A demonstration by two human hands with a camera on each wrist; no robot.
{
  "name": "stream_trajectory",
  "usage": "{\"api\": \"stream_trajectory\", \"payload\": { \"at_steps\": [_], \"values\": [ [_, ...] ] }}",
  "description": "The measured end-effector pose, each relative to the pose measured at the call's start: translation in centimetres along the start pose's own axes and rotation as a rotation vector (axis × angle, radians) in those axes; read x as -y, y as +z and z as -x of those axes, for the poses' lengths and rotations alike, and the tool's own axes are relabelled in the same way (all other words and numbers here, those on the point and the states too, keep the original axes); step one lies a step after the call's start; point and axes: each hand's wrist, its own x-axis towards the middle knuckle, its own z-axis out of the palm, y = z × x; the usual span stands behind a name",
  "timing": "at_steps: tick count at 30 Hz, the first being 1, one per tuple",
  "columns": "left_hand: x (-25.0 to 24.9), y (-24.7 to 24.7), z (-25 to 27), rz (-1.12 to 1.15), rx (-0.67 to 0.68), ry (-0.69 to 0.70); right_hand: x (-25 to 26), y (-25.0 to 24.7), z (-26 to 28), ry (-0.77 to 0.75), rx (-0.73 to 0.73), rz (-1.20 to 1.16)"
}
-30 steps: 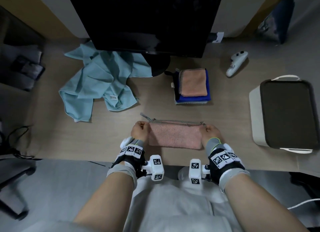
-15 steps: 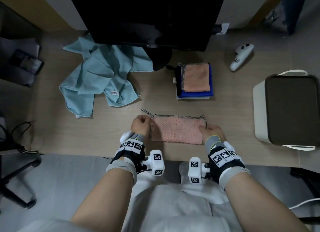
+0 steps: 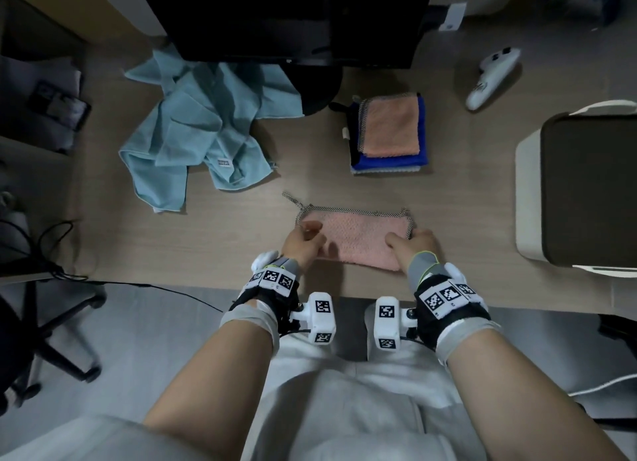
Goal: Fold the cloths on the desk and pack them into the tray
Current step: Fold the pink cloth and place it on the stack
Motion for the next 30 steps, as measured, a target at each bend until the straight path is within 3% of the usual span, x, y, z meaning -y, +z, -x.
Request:
{"api": "stream_trajectory", "payload": {
  "at_steps": [4,8,15,20,25,30],
  "values": [
    [-1.8,1.4,2.8,-0.039,-0.046,0.016,-1.4,-1.3,-1.4,0.023,0.061,-0.16],
    [-1.5,4.0,4.4,-0.026,0.124,-0.085,-5.3,0.5,-6.4,0.049,0.181,-0.363],
    [-0.2,3.6,4.3,0.079,0.084,-0.227,-5.3,0.4,-4.5,0.061,0.176,-0.296],
    [-2.4,2.9,3.4,0.109,0.137,-0.163,-2.1,-0.9,-1.2,-0.081,0.09,-0.154],
    [-2.5,3.3,3.1,0.106,0.38,-0.215,0.8,1.7,1.1,-0.118,0.249,-0.201],
    [-3.1,0.0,1.9,0.244,0.338,-0.246,3.8,5.6,2.7,-0.125,0.353,-0.166]
  ]
}}
